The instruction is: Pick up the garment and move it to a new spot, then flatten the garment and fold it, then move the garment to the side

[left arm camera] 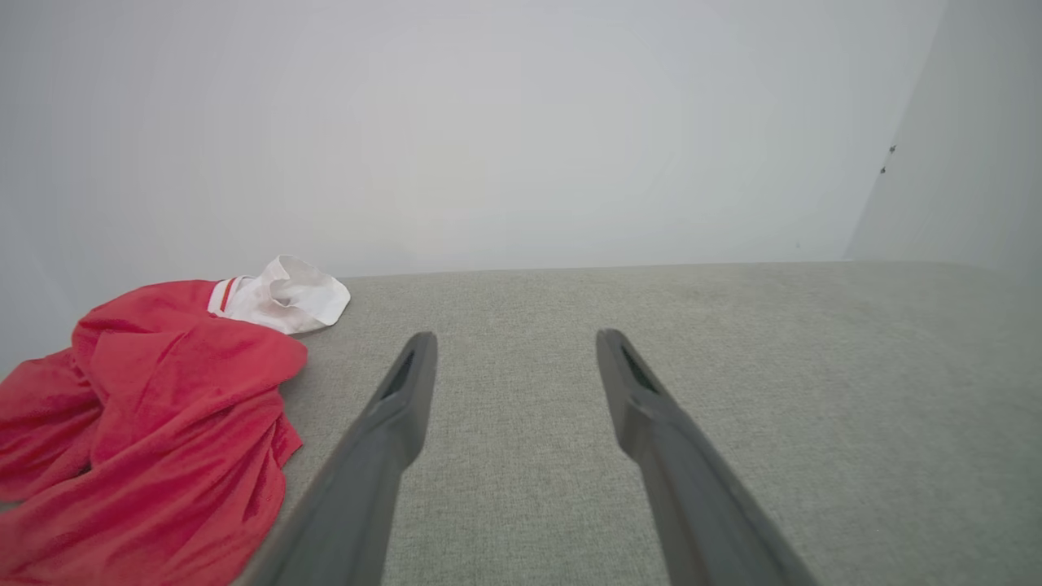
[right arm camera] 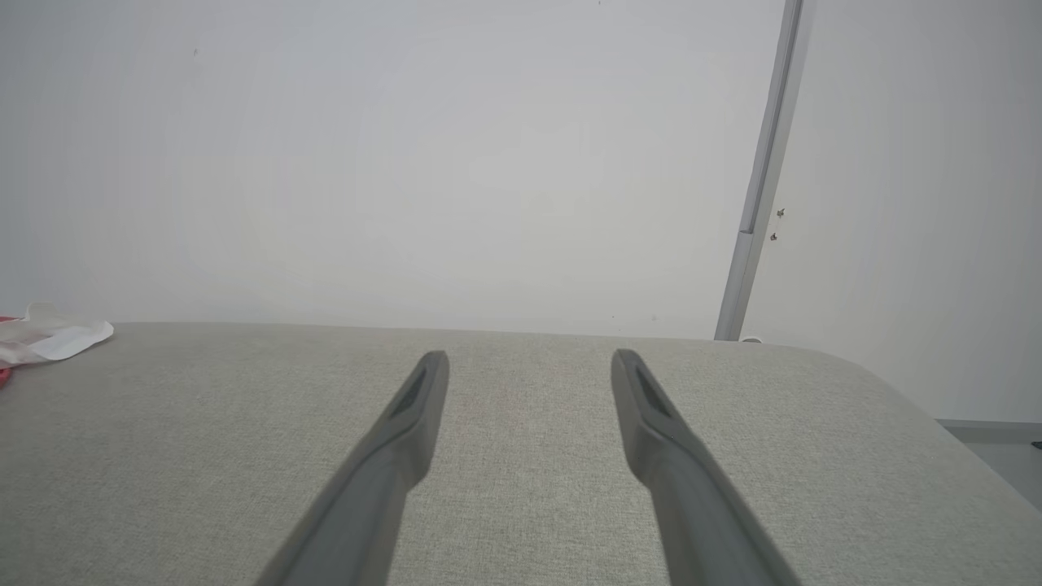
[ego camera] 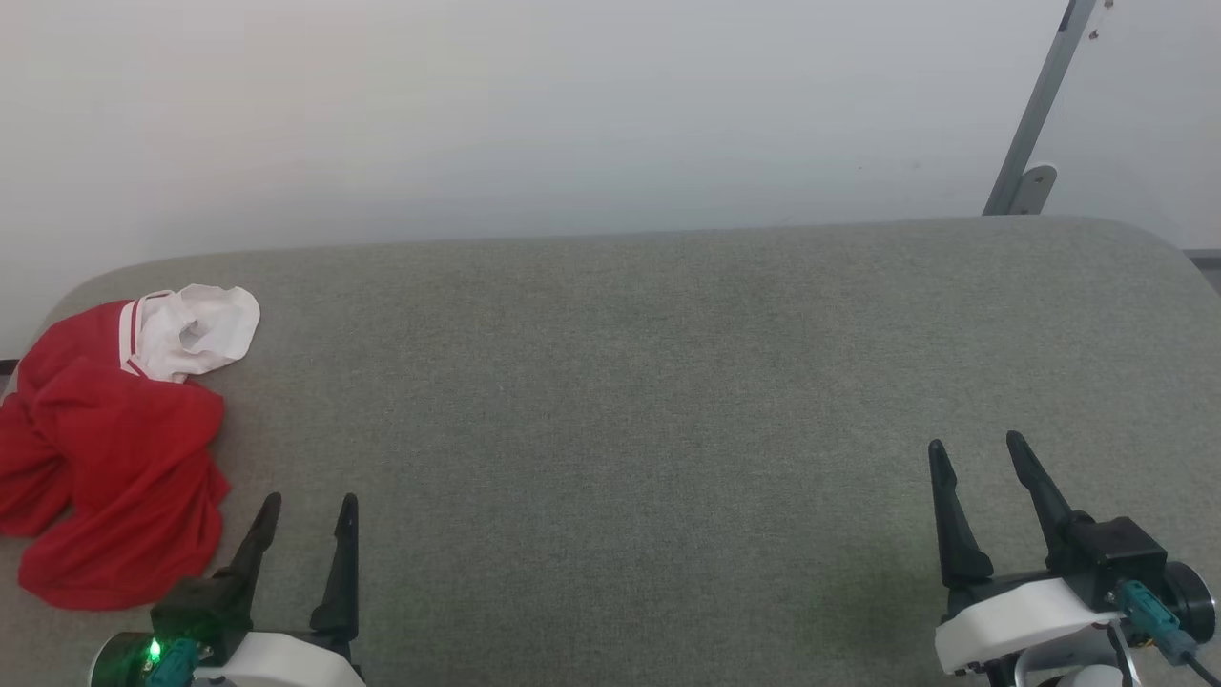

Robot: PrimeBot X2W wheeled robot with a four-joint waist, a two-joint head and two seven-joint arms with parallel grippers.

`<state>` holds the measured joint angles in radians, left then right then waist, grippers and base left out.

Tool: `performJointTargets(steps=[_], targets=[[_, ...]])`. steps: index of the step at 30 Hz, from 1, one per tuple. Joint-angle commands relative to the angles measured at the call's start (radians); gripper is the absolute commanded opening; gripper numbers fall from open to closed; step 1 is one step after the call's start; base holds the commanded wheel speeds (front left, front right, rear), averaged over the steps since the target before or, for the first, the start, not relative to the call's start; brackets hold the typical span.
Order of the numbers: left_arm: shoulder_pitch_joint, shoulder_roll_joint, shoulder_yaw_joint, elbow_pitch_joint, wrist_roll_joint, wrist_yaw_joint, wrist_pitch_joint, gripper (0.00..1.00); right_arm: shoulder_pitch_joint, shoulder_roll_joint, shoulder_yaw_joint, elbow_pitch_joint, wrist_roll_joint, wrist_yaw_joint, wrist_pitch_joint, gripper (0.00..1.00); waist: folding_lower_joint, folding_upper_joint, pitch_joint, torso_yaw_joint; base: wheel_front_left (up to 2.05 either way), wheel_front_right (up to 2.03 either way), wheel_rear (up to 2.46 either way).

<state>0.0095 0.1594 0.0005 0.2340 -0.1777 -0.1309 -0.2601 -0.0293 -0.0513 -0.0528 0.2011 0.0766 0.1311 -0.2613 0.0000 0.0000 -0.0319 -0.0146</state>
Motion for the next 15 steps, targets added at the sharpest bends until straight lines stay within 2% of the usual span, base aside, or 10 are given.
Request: performJointTargets(steps=[1, 15], targets=[[0.013, 0.000, 0.000, -0.004, 0.001, 0.001, -0.007, 1.00, 0.004, 0.001, 0.002, -0.004, 0.003, -0.001, -0.005, 1.00, 0.0000, 0.0000, 0.000, 0.000, 0.00, 0.00, 0.00], [0.012, -0.006, 0.003, -0.007, 0.005, 0.001, -0.007, 1.00, 0.006, 0.001, 0.002, -0.008, 0.001, -0.001, -0.005, 1.00, 0.0000, 0.0000, -0.001, 0.002, 0.00, 0.00, 0.00]])
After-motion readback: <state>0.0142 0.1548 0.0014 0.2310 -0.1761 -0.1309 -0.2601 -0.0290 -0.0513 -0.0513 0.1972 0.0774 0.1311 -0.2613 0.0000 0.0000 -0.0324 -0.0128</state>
